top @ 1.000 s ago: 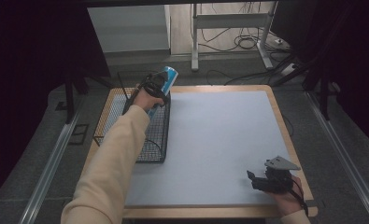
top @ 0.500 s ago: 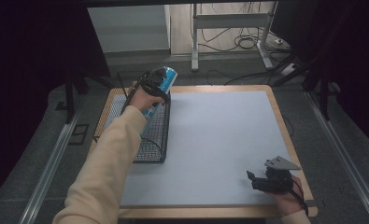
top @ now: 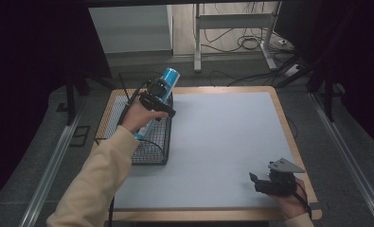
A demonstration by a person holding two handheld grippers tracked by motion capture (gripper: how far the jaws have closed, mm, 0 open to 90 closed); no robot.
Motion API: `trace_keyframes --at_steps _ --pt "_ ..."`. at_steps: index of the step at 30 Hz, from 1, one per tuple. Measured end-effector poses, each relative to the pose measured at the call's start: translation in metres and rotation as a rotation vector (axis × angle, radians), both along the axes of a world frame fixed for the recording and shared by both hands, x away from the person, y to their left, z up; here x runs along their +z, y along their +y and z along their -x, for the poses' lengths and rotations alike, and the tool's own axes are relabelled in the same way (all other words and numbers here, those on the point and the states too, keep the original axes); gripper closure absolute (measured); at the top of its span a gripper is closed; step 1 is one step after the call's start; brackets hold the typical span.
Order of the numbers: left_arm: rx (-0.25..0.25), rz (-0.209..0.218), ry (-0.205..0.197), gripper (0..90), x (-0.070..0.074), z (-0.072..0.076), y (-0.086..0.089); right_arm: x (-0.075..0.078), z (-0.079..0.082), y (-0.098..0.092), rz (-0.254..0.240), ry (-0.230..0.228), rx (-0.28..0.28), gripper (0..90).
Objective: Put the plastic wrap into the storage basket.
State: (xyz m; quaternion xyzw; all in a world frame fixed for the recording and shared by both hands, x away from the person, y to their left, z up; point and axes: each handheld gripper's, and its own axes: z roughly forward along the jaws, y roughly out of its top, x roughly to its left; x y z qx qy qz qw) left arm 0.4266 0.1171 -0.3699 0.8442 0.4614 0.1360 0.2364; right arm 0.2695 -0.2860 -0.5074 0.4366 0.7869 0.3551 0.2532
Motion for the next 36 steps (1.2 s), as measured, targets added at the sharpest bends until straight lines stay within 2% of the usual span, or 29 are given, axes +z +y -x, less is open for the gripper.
trace_keyframes --at_steps 7,11,14,18,20,22,23,24,29,36 --pt "-0.101 0.061 -0.013 18.9 -0.009 0.04 -0.017 0.001 0.001 0.002 0.003 -0.007 0.0 14.0" --pt "-0.153 0.061 -0.01 19.2 -0.021 0.062 -0.027 0.001 0.001 0.002 0.006 -0.005 0.001 13.9" --pt "-0.198 0.111 -0.014 19.3 -0.03 0.079 -0.035 0.0 0.001 0.002 0.004 -0.004 0.001 13.9" --pt "-0.249 0.116 -0.024 19.5 -0.042 0.093 -0.045 0.0 0.001 0.002 0.005 -0.003 0.002 13.9" --pt "-0.272 0.133 -0.022 19.6 -0.048 0.101 -0.049 0.0 0.001 0.002 0.006 -0.005 0.002 13.9" --pt "-0.281 0.124 -0.033 19.6 -0.054 0.108 -0.053 0.001 0.001 0.001 0.004 -0.005 0.0 13.9" --pt "-0.28 0.104 -0.042 20.6 -0.058 0.112 -0.055 0.0 0.001 0.002 0.003 -0.002 -0.002 13.9" --pt "-0.281 0.094 -0.042 20.3 -0.061 0.115 -0.056 0.0 0.0 0.001 0.006 -0.002 0.0 13.9" --pt "-0.276 0.121 -0.032 20.5 -0.07 0.118 -0.057 0.0 0.0 0.002 0.007 -0.003 0.0 13.9" --pt "-0.273 0.114 -0.032 20.3 -0.072 0.119 -0.058 0.001 0.0 0.001 0.005 -0.01 -0.003 13.9"
